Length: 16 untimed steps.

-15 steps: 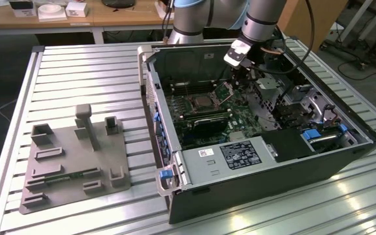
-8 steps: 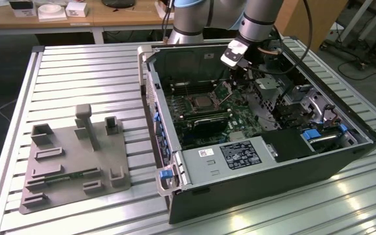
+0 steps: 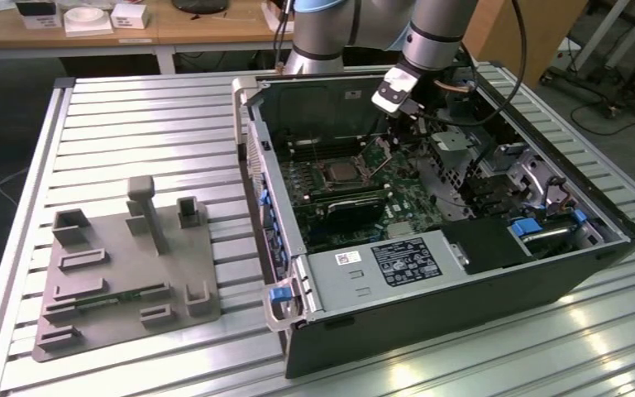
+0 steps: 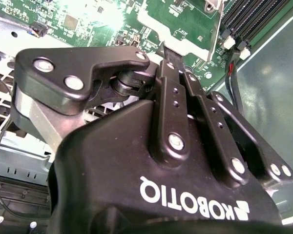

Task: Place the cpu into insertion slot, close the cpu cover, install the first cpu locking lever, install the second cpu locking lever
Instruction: 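Close the cpu cover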

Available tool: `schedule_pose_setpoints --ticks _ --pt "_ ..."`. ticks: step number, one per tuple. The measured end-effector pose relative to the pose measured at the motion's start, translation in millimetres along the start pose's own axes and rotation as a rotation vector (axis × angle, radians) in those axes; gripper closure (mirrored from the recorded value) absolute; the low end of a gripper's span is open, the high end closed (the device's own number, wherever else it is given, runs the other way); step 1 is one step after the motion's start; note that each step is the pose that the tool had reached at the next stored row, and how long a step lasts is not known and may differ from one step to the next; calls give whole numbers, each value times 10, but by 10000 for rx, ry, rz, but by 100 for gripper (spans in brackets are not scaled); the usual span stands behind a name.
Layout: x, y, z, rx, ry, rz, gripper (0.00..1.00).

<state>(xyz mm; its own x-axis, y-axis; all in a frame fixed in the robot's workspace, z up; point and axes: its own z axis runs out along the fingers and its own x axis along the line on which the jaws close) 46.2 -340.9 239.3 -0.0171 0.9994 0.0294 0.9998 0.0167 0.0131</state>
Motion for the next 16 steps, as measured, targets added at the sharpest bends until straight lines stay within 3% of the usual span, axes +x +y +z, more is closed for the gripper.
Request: schedule_pose_setpoints --ticks 5,16 --pt "0 -10 0 0 0 1 90" --pt "3 -184 -1 0 0 -5 90"
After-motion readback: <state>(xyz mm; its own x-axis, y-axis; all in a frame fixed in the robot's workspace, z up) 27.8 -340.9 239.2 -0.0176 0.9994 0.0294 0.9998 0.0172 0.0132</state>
